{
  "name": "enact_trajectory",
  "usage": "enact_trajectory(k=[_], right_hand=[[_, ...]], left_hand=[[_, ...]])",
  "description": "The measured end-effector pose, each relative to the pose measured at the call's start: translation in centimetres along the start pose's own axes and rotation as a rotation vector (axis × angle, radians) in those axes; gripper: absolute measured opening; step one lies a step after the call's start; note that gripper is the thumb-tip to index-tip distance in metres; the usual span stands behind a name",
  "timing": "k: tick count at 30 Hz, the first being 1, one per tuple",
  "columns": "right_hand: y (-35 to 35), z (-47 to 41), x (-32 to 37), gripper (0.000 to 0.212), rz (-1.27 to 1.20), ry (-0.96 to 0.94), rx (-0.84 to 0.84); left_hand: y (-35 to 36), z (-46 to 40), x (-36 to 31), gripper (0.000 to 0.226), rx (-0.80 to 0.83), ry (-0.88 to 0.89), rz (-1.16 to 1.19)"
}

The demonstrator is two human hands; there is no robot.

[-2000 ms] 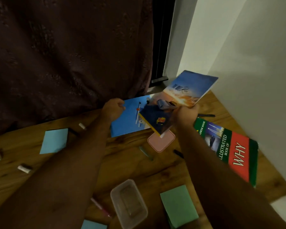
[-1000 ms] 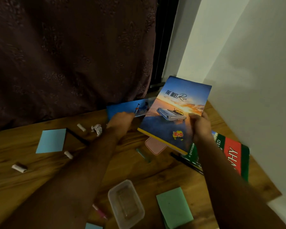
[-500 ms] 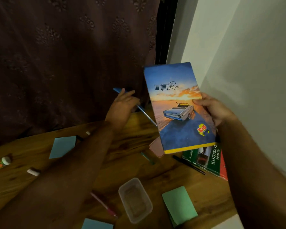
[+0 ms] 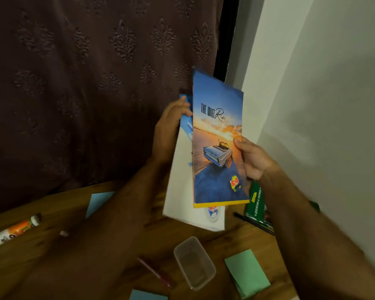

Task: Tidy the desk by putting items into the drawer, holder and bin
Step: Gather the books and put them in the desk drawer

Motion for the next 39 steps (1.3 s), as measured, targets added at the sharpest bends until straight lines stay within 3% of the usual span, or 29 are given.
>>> enact_trajectory(k=[5,6,9,11,14,16,19,23,25,27,30,31,39], right_hand=[[0.1,0.9,-0.9,0.035,0.05,-0.043,-0.092],[-0.3,1.0,-0.9,0.031,0.074,-0.07,-0.138],[-1.9,1.7,0.0,0.011,0.116,-0.151,-0.268],[-3.1,2.1,1.0,0.009,0.141,-0.19,-0.338],[-4.8,3.0,3.0,0.013,0.218,-0.243,-0.41],[-5.4,3.1,3.8,0.012,0.271,-0.272,-0.423],[-5.4,3.0,4.4,0.018,0.281,-0.313,-0.414],[-6.8,2.6,4.9,0.058,0.248,-0.321,-0.381],[-8.1,2.7,5.1,0.069,0.284,-0.294,-0.392],[-9.8,2.9,5.4,0.058,0.283,-0.273,-0.412],[-10.5,3.4,6.1,0.015,0.353,-0.284,-0.34],[-11.0,3.7,6.7,0.01,0.393,-0.303,-0.322],[-16.7,3.4,13.7,0.02,0.652,-0.422,-0.416]], left_hand=[[-1.2,0.9,-0.1,0.031,-0.011,0.03,-0.091],[-1.4,1.1,0.8,0.034,-0.013,-0.078,-0.126],[-0.9,3.5,5.0,0.057,-0.029,-0.732,0.045],[0.1,5.6,6.3,0.046,0.093,-0.942,0.067],[2.4,9.6,5.7,0.066,0.368,-1.26,0.298],[3.7,10.2,4.7,0.058,0.432,-1.248,0.353],[4.6,9.6,4.9,0.019,0.251,-1.113,0.214],[6.7,9.6,5.0,0.032,0.201,-1.059,0.223],[7.6,9.4,4.9,0.035,0.193,-1.037,0.211],[8.7,9.3,4.4,0.037,0.152,-0.992,0.193],[10.6,9.3,4.2,0.038,0.018,-1.0,0.237],[11.5,9.5,4.1,0.038,-0.018,-1.019,0.247],[19.8,11.9,3.1,0.05,-0.016,-1.079,0.267]])
Point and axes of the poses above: each hand's wrist, its own z-axis away from the middle knuckle, its own y-axis out of the palm, x = y × z, the point moved 10 cm from there along -z, towards the middle knuckle, and after that the axes turned 15 degrees about -x, right-handed, at the moved point
